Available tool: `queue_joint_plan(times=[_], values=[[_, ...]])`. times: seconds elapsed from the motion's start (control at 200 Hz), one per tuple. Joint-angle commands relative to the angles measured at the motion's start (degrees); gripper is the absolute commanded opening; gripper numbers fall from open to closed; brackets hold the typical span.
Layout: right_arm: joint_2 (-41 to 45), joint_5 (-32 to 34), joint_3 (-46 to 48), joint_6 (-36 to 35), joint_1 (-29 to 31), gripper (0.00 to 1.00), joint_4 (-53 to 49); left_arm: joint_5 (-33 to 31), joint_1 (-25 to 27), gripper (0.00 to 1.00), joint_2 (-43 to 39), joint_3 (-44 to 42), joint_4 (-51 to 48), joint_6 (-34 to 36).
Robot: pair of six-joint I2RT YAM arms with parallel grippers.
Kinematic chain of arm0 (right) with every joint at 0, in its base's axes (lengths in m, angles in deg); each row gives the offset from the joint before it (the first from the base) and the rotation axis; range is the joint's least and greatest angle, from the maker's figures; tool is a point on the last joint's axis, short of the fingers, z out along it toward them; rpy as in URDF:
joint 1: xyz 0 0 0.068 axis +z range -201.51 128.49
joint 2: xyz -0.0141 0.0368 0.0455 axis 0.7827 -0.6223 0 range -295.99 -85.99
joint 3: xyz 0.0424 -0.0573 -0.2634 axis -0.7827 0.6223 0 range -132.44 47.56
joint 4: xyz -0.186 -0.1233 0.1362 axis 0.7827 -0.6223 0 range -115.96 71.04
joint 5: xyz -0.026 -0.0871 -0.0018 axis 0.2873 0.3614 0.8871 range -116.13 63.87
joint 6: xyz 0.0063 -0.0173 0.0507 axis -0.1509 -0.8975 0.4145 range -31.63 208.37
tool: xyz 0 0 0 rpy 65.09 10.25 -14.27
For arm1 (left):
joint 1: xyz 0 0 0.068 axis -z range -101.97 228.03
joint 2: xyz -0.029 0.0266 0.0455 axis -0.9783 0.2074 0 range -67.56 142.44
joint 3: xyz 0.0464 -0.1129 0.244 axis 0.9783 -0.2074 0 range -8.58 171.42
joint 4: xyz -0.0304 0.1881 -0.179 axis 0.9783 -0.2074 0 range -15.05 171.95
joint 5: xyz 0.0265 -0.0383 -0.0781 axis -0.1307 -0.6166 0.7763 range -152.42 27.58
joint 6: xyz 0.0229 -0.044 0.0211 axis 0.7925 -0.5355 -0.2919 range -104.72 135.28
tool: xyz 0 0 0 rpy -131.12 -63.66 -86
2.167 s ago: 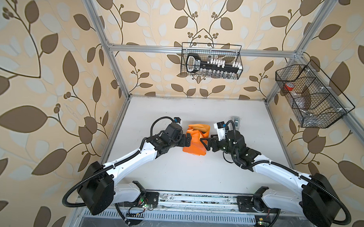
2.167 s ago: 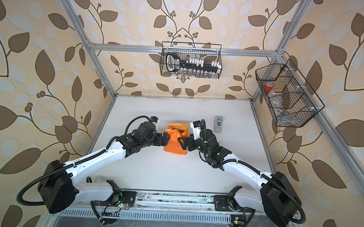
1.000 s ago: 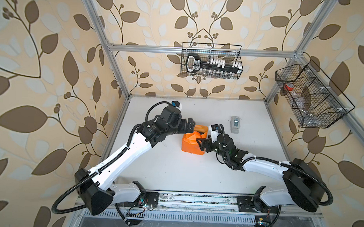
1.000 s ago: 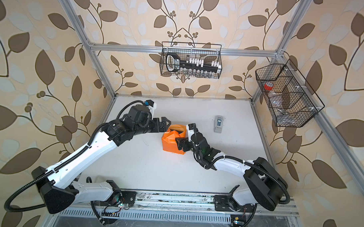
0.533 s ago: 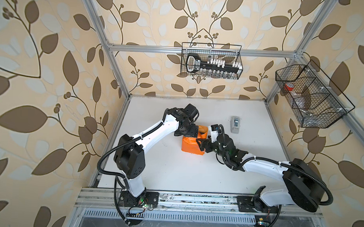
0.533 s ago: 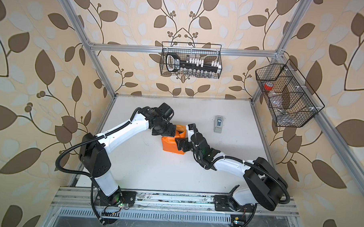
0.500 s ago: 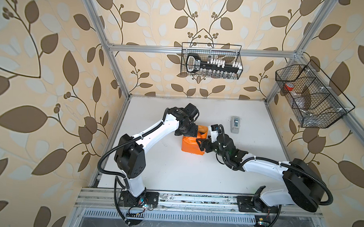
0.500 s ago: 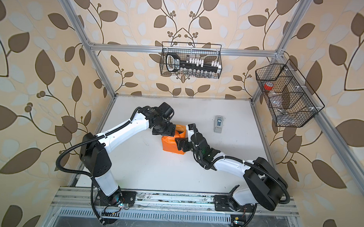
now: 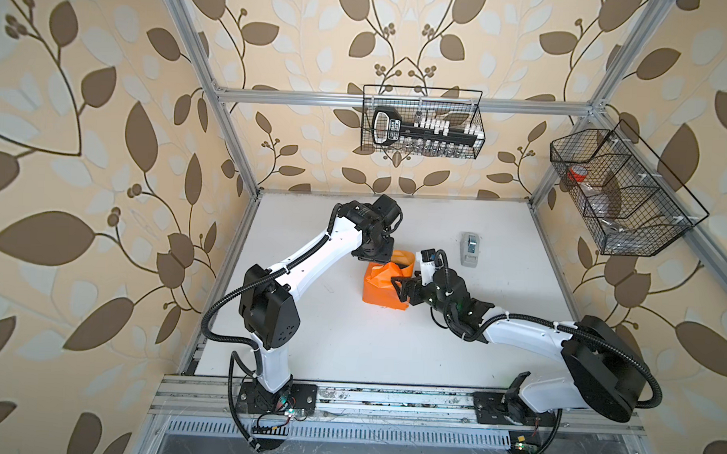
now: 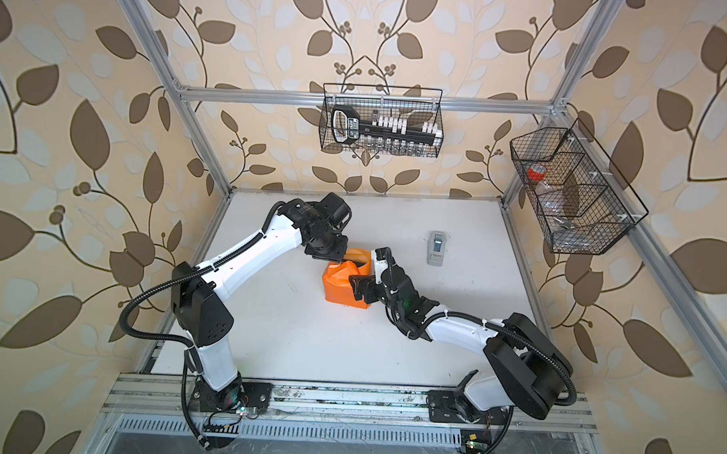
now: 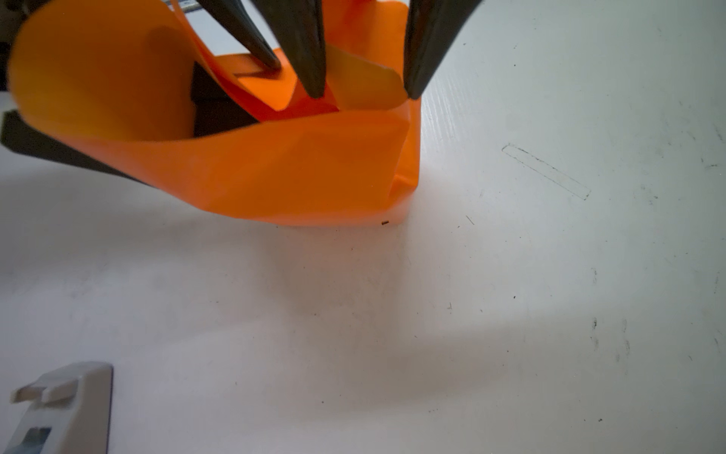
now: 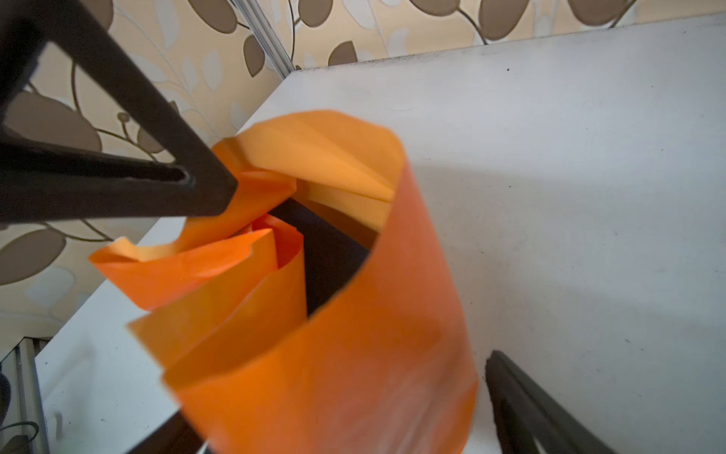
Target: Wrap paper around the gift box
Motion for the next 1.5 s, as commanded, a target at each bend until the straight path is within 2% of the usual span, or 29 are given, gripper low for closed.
queue_joint_plan(times=[0.0,0.1,0.235,0.48,0.545,0.56,0.605,0.63,0.665,0.705,0.845,1.0,1.085,1.195,1.329,1.494], values=[[-1.4,-0.1,1.4,-0.3,0.4,0.91,-1.4,-0.6,0.4,0.32,-0.6,3.2,-4.8,2.5],[-1.5,-0.2,1.4,-0.3,0.4,0.91,-1.4,-0.4,0.0,0.23,0.5,5.1,-6.5,4.1],[-1.6,-0.4,1.5,-0.6,0.4,0.91,-1.7,-2.0,0.0,0.00,2.1,8.2,-7.7,6.7],[-1.4,-0.2,1.5,-1.3,0.4,0.90,-2.7,-14.5,-0.1,0.00,6.0,17.7,-11.2,11.1],[-1.4,-0.1,1.5,-1.6,0.4,0.90,-2.9,-14.8,-0.1,0.00,6.4,19.2,-12.4,11.3],[-1.4,-0.1,1.5,-1.5,0.4,0.90,-3.0,-13.9,-0.2,0.05,6.3,19.3,-12.5,11.5],[-1.4,-0.1,1.5,-1.6,0.4,0.90,-3.0,-10.8,-0.2,0.39,5.5,18.9,-12.1,11.6],[-1.4,-0.1,1.5,-1.6,0.4,0.90,-3.1,-8.8,-0.2,0.54,5.0,18.6,-12.0,11.2],[-1.4,-0.1,1.5,-1.6,0.3,0.90,-3.1,-6.4,-0.2,0.66,4.0,17.7,-11.9,10.2],[-1.5,-0.1,1.6,-1.6,0.4,0.90,-3.1,-3.3,-0.2,0.70,2.8,16.0,-11.5,9.3],[-2.0,-0.3,1.5,-1.5,0.4,0.90,-2.8,3.1,-0.1,0.77,-2.5,5.1,-7.6,5.3],[-2.4,-0.6,1.3,-1.6,0.5,0.89,-2.6,5.6,-0.1,0.84,-4.5,-3.4,-2.6,2.5],[-2.2,-0.6,1.4,-1.7,0.5,0.89,-2.7,6.6,0.0,0.85,-3.1,-4.1,-1.9,1.8],[-2.2,-0.6,1.5,-1.6,0.5,0.89,-2.7,4.8,0.1,0.85,-0.9,-3.4,-2.2,1.6],[-2.2,-0.5,1.6,-1.5,0.5,0.89,-2.6,6.0,0.2,0.79,0.8,-2.7,-1.7,1.5],[-2.2,-0.7,1.6,-1.3,0.6,0.89,-2.4,2.7,0.3,0.78,1.7,-0.3,-2.2,0.7]])
